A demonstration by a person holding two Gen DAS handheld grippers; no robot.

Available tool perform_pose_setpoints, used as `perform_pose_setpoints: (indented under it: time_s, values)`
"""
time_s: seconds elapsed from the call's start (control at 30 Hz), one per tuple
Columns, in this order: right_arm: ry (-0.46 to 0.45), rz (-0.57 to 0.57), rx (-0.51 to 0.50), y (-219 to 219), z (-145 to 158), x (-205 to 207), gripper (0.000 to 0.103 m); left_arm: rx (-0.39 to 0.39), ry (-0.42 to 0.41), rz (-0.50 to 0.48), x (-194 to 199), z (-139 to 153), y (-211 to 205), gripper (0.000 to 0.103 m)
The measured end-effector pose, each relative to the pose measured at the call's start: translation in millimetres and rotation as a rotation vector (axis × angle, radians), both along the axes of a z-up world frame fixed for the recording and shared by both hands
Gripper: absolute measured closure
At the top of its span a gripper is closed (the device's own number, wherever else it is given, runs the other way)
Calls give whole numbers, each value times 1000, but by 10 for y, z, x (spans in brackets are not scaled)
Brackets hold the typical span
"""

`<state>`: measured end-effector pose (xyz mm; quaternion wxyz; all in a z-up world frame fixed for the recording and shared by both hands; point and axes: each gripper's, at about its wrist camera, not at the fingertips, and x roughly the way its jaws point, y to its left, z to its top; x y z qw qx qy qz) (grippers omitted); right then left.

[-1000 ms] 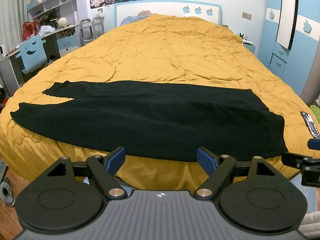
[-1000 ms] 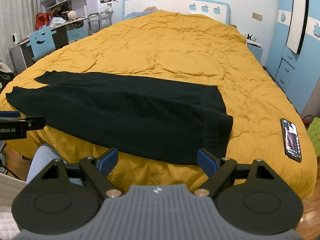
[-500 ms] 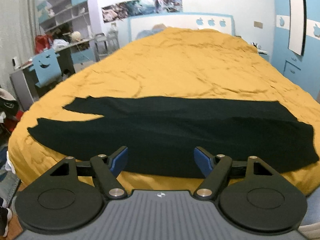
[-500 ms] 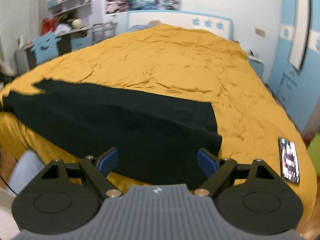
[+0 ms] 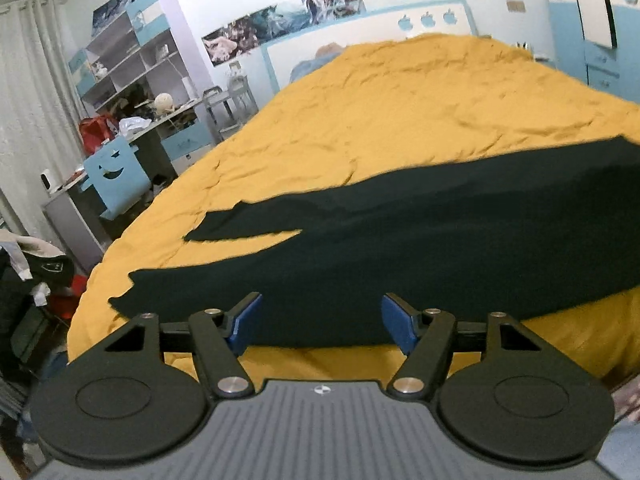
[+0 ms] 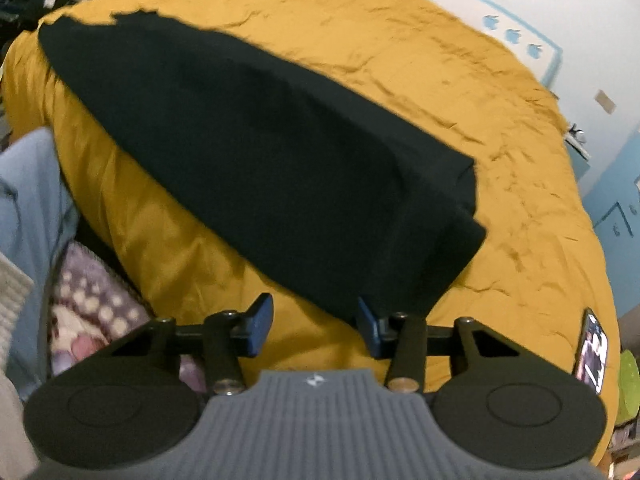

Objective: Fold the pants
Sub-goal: 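Lower the right tool to the pants' waistband and close on it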

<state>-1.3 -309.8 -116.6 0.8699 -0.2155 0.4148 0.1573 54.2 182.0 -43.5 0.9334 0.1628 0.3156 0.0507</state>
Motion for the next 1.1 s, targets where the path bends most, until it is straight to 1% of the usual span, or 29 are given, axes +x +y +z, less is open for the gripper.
perform_pose_setpoints:
  time_s: [0.1,0.23,0.27,0.33,0.37,0.4,0.47,0.53,0.6,0.67,0.73,0.83,0.93,1.03,1.1]
  values:
    - [-17,43,-73,23,-71,66,61,41,29,22,44,-65,225,23]
    - [-6,107,-182,122,-153,136,62,87,44,31,105,-106,464,23]
    - [-7,119,-206,141,-172,151,64,90,52,34,125,-119,510,23]
    - [-12,139,-251,192,-210,184,72,95,76,37,176,-160,592,23]
    - [-14,146,-266,211,-209,192,78,99,81,35,181,-186,633,23]
    - [-15,153,-274,239,-204,193,88,106,86,32,185,-211,665,23]
    - [-3,169,-278,285,-173,198,100,132,97,23,191,-245,704,23]
    - [-16,187,-303,328,-114,178,103,165,102,10,200,-286,785,23]
    - [-28,192,-303,341,9,184,103,199,116,3,226,-334,841,23]
    - [-31,167,-275,333,159,218,103,232,135,-2,252,-394,910,23]
    - [-29,122,-227,286,341,297,103,302,143,-12,281,-469,975,23]
    - [-16,61,-170,222,535,430,103,424,166,-39,357,-599,1040,23]
    - [-9,20,-143,215,601,543,103,534,176,-74,470,-740,1076,23]
    - [-3,-1,-138,214,664,611,103,633,198,-106,601,-919,1100,28]
    - [0,-13,-138,212,679,619,103,663,202,-112,667,-1024,1110,35]
